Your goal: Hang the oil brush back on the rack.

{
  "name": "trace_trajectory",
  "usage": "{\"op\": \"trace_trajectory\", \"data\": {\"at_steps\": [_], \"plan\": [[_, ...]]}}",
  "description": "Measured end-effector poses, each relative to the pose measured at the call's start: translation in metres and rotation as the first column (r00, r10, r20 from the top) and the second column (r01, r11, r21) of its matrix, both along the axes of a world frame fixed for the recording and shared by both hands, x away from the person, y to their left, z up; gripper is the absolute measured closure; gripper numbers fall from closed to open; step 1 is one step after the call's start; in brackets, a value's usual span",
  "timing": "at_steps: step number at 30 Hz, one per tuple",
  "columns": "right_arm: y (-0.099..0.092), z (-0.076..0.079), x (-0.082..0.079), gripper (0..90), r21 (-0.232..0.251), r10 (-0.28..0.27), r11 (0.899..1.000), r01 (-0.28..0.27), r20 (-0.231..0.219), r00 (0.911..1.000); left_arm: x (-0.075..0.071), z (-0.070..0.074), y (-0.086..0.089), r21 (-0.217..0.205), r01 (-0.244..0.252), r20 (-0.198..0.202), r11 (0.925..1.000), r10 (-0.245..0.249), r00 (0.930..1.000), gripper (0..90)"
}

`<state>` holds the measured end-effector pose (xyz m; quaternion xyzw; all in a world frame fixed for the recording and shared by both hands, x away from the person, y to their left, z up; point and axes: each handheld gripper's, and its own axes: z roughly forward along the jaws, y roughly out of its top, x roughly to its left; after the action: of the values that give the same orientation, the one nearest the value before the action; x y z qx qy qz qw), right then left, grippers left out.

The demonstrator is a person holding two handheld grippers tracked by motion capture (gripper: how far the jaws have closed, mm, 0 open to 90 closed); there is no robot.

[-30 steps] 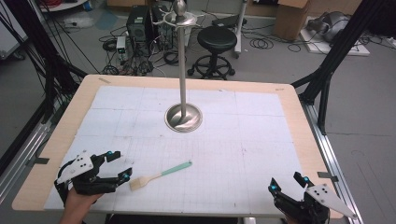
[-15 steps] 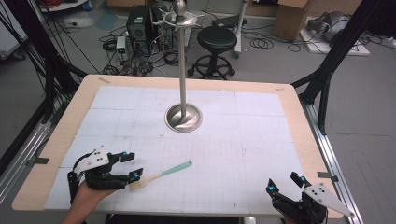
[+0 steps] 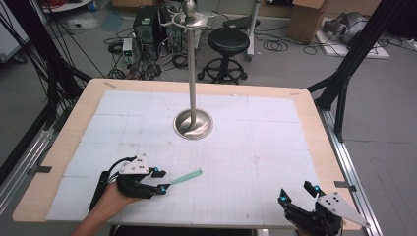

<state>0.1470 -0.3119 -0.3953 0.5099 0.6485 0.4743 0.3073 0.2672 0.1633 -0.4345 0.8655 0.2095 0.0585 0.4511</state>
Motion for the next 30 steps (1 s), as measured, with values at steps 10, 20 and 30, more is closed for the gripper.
{"op": "trace_trajectory", "data": {"at_steps": [10, 20, 30], "plan": [[-0.0013, 0.0002, -0.0002, 17.0, 0.001, -0.004, 1.0, 0.004, 0.001, 1.0, 0.0011, -0.0085, -0.0125, 0.098, 0.006, -0.002, 0.9952, -0.006, 1.0, 62.4], [-0.001, -0.0007, 0.0005, 17.0, -0.003, 0.0, 1.0, 0.0, -0.004, 1.0, -0.0001, -0.0082, -0.0134, 0.105, -0.016, 0.0, 0.9944, 0.016, 0.9999, 81.3], [-0.0009, -0.0009, 0.0006, 17.0, 0.0, 0.002, 1.0, -0.002, -0.004, 1.0, 0.0, -0.0078, -0.0127, 0.103, -0.019, -0.003, 0.9945, 0.019, 0.9998, 81.9]]}}
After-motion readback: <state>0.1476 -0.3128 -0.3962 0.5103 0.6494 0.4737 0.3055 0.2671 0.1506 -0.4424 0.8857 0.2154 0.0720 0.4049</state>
